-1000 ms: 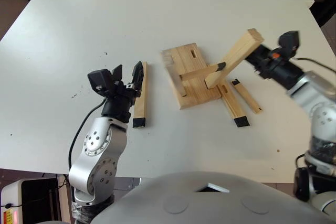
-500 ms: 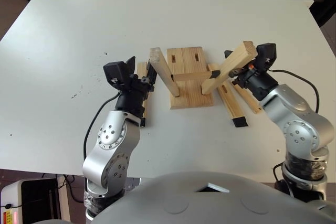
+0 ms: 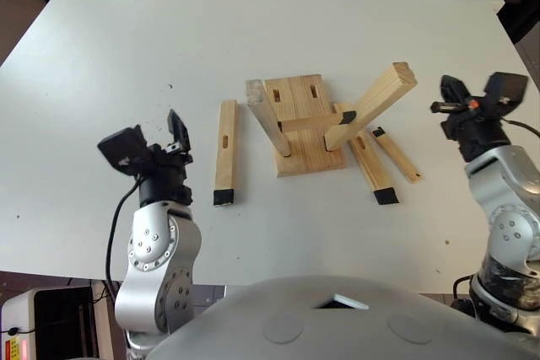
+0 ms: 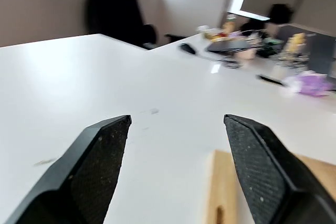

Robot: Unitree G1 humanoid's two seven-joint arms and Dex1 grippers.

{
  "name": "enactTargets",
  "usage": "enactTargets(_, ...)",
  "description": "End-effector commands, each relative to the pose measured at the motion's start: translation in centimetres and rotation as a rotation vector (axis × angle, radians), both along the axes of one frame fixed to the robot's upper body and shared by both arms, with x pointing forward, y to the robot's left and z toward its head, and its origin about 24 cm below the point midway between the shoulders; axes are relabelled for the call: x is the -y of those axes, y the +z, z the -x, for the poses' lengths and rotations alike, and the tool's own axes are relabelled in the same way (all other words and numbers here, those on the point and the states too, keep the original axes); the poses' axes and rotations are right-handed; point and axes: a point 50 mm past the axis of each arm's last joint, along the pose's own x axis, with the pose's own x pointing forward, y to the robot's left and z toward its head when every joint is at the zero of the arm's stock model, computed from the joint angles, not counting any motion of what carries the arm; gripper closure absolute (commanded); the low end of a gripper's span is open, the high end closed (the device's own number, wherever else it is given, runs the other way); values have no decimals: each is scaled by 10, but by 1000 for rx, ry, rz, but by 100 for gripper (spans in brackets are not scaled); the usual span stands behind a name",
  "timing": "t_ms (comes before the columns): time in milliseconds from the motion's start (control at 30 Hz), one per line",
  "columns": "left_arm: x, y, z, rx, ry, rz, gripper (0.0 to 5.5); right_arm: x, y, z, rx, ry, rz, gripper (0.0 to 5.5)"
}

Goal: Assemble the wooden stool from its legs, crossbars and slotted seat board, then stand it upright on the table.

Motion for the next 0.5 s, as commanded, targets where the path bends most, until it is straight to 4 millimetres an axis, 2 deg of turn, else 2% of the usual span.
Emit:
enactTargets(33,32,11,-7,44,-176,30,277,-61,16,13,44,303,-153,550)
enactTargets(100,84,18,-14,79,-538,92,319,-108,20,28,22,577,-204,550)
enactTargets(133,110,21,-10,89,-737,109,335,-123,21,36,11,685,-202,550)
enactTargets(167,122,21,-6,88,-840,109,354,-127,20,38,-6,712,-191,550)
enactTargets(200,124,21,-4,82,-873,118,375,-127,18,38,-18,706,-181,550)
enactTargets(300,114,18,-5,68,-845,109,431,-116,12,31,-39,622,-145,550)
enactTargets(400,101,10,-10,37,-761,84,496,-116,9,29,-49,592,-131,550)
enactTargets(467,77,6,-20,25,-564,50,539,-111,7,26,-46,546,-113,550)
enactTargets(500,60,5,-23,24,-441,20,547,-102,6,21,-39,474,-88,550)
